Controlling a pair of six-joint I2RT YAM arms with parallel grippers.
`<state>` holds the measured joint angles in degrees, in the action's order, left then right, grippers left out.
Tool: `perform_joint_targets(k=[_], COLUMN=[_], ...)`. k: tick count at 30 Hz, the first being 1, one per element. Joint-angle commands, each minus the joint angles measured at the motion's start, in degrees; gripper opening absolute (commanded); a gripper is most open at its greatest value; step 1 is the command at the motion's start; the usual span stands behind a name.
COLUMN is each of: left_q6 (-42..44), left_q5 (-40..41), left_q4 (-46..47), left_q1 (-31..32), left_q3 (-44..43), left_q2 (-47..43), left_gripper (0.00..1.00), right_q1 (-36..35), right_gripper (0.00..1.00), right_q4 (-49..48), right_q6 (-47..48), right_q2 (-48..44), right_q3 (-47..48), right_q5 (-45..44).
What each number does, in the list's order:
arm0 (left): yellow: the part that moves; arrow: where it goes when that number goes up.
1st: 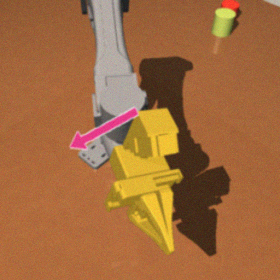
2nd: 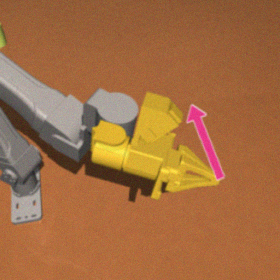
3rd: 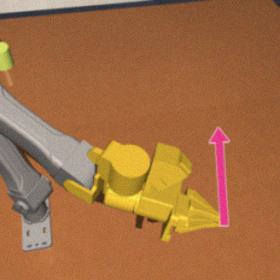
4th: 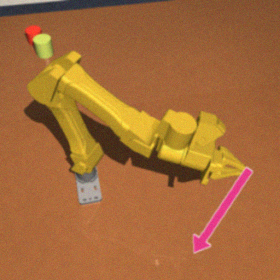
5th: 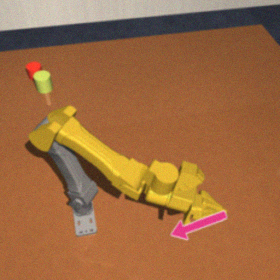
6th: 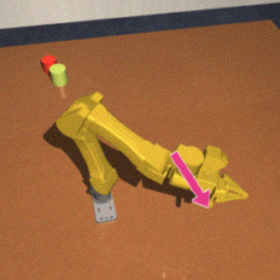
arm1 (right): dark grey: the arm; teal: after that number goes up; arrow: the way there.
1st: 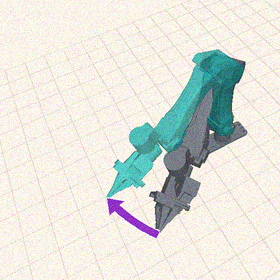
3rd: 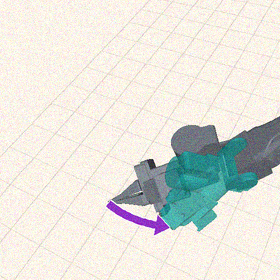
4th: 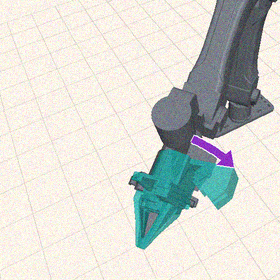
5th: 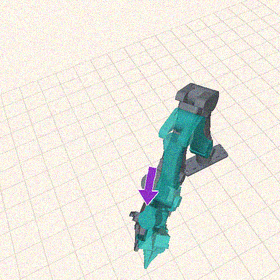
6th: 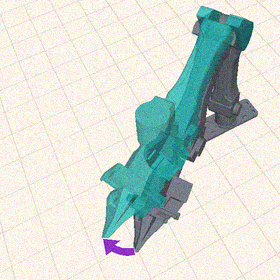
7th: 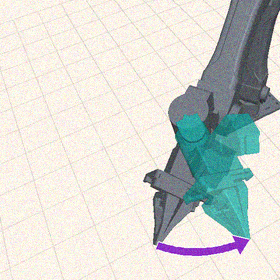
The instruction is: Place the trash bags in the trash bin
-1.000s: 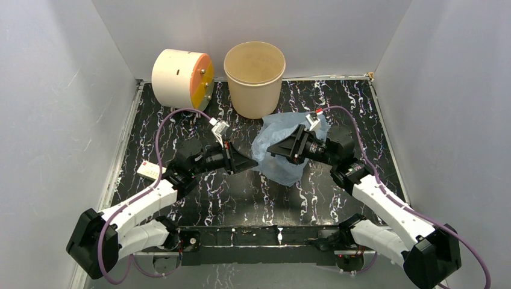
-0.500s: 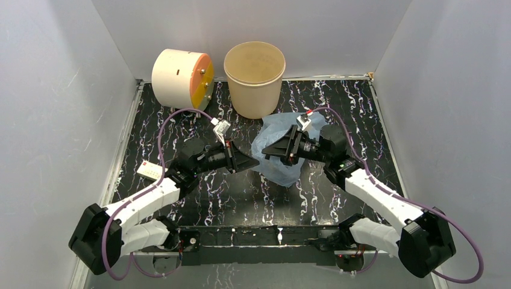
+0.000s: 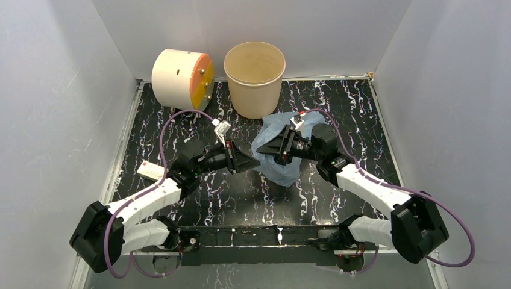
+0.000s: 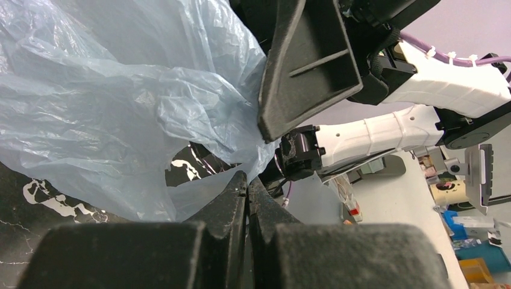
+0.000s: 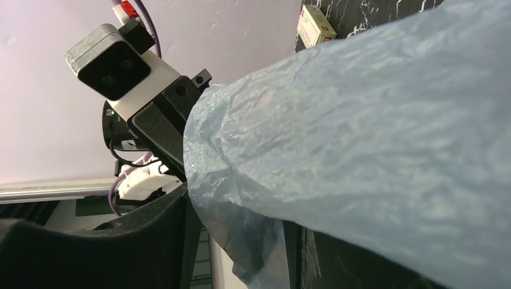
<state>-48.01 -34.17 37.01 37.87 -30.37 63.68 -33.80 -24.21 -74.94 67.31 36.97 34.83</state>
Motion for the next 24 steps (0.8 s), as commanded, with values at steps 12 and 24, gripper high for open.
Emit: perform_joint_targets(k=[12,24], left_q6=[0.8,0.6], left_q5=[-1.1,-0.3], left_q4=[2.4,2.5], left_q1=[0.4,0.4], left_q3=[1.6,2.1], left_q2=[1.2,0.6], left_gripper=[0.0,0.0], right_q1=[-0.6,-0.6], right_gripper=[0.3,0.33], right_q4=[-11.6,-9.8], right_q6=[-6.2,-3.8], right_q2=[3.1,2.3], right_q3=[1.8,1.3], right_q5=[3.0,1.2])
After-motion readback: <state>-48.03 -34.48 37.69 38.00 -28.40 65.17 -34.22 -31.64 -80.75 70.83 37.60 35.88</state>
